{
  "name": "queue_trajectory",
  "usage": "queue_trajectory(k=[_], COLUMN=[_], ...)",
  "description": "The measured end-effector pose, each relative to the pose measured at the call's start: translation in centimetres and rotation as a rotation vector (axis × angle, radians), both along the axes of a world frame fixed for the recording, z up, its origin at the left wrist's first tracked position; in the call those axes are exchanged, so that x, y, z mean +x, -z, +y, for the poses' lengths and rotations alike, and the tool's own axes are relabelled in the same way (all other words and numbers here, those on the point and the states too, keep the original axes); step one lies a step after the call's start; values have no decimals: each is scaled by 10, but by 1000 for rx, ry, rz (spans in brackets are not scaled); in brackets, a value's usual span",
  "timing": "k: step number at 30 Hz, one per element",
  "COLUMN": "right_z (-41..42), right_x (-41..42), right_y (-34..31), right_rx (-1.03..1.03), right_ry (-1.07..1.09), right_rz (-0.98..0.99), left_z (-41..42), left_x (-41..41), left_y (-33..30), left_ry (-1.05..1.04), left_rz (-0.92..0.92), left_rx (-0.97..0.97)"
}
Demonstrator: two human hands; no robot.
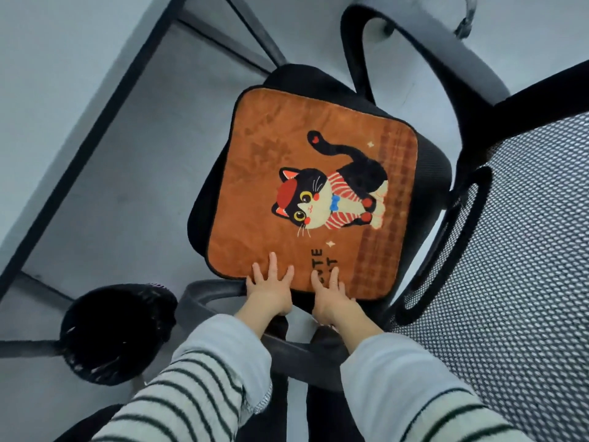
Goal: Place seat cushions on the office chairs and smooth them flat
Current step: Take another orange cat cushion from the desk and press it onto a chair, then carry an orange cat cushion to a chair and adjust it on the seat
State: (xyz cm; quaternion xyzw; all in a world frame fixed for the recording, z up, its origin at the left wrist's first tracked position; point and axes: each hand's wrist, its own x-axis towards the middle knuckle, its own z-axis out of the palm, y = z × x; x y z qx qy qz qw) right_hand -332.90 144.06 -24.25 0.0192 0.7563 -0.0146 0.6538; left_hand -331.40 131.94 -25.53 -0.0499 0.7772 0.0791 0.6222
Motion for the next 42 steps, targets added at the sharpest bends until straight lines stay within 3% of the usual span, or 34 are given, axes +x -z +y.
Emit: queue_trajectory(k=[2, 6, 13, 17, 22, 23, 27, 33, 38, 42], right_z=[1, -7, -50, -97, -140, -161, -176, -139, -69, -32], right_x=[-12, -41, -67, -27, 35, 95, 188, 423, 629, 753], right_y=[-2, -39, -184, -288, -364, -400, -456, -515, -520, -527], right_rx=[4, -88, -364, -564, -801, -928, -1154, -1499, -1580, -1617], right_ry=[-77, -217, -575, -706, -730, -820, -926, -1057, -1420, -1523], right_rz=[-57, 121, 502, 570, 609, 611, 634, 453, 218, 58], left_z=[-5, -23, -59, -89, -97, -97, -80, 18, 130, 193], left_x=[-5, -10, 25, 100, 189, 261, 373, 604, 793, 920], left_y=[-6, -52, -210, -310, -383, -416, -461, -517, -535, -538], left_ry=[-49, -327, -589, -788, -971, -1090, -1267, -1482, -1627, -1793], left_rz=[45, 303, 699, 870, 986, 1024, 1116, 1359, 1347, 1338], left_rx=[32, 72, -169, -303, -360, -458, -560, -813, -1029, -1239])
